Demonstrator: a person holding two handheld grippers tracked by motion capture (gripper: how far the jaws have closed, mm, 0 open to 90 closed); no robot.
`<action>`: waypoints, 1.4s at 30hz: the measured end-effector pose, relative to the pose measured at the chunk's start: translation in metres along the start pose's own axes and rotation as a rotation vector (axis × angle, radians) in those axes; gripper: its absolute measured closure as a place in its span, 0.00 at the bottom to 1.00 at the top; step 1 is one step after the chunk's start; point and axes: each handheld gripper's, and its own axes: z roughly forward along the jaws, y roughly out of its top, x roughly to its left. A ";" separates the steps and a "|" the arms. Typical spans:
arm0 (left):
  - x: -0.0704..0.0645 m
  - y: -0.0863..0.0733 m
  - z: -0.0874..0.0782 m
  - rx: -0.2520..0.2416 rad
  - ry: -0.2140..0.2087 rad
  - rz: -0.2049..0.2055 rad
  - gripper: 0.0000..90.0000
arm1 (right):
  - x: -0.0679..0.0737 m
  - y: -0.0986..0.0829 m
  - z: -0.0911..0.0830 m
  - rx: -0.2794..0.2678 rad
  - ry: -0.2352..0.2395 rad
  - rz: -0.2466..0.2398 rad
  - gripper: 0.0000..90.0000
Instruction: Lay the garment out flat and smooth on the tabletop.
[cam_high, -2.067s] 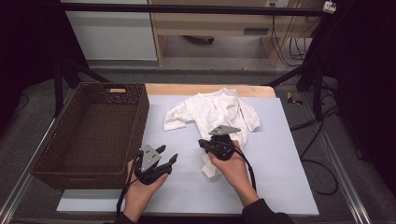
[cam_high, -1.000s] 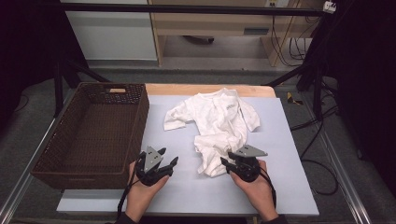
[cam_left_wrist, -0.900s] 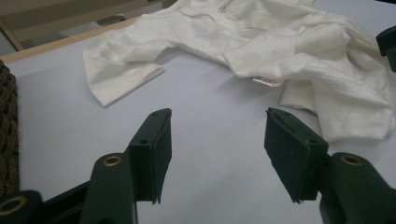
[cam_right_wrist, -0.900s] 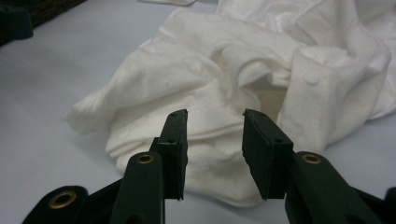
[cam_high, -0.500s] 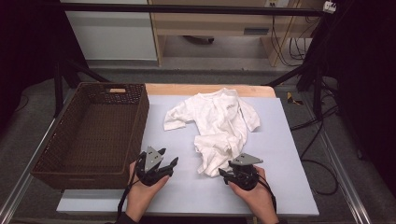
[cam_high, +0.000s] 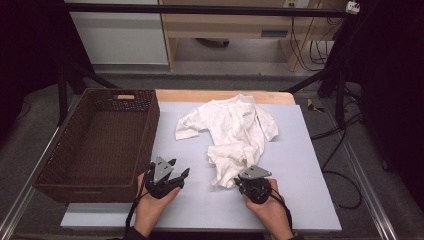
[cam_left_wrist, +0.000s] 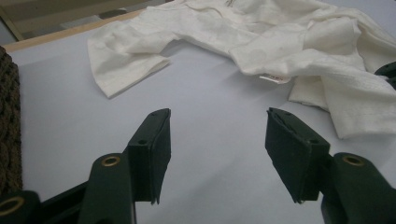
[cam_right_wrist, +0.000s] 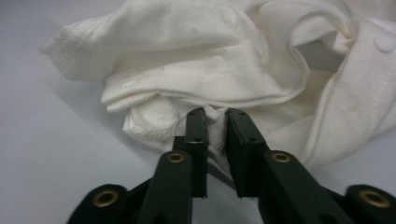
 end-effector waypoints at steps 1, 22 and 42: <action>0.000 0.000 0.000 -0.001 0.000 0.000 0.46 | 0.000 0.000 0.000 -0.002 0.004 0.004 0.96; -0.011 0.005 0.000 0.003 -0.034 0.027 0.46 | -0.029 -0.040 -0.064 -0.025 0.015 0.056 0.84; -0.009 0.006 -0.001 0.009 -0.034 0.037 0.46 | 0.050 0.001 -0.006 0.025 0.123 -0.015 0.61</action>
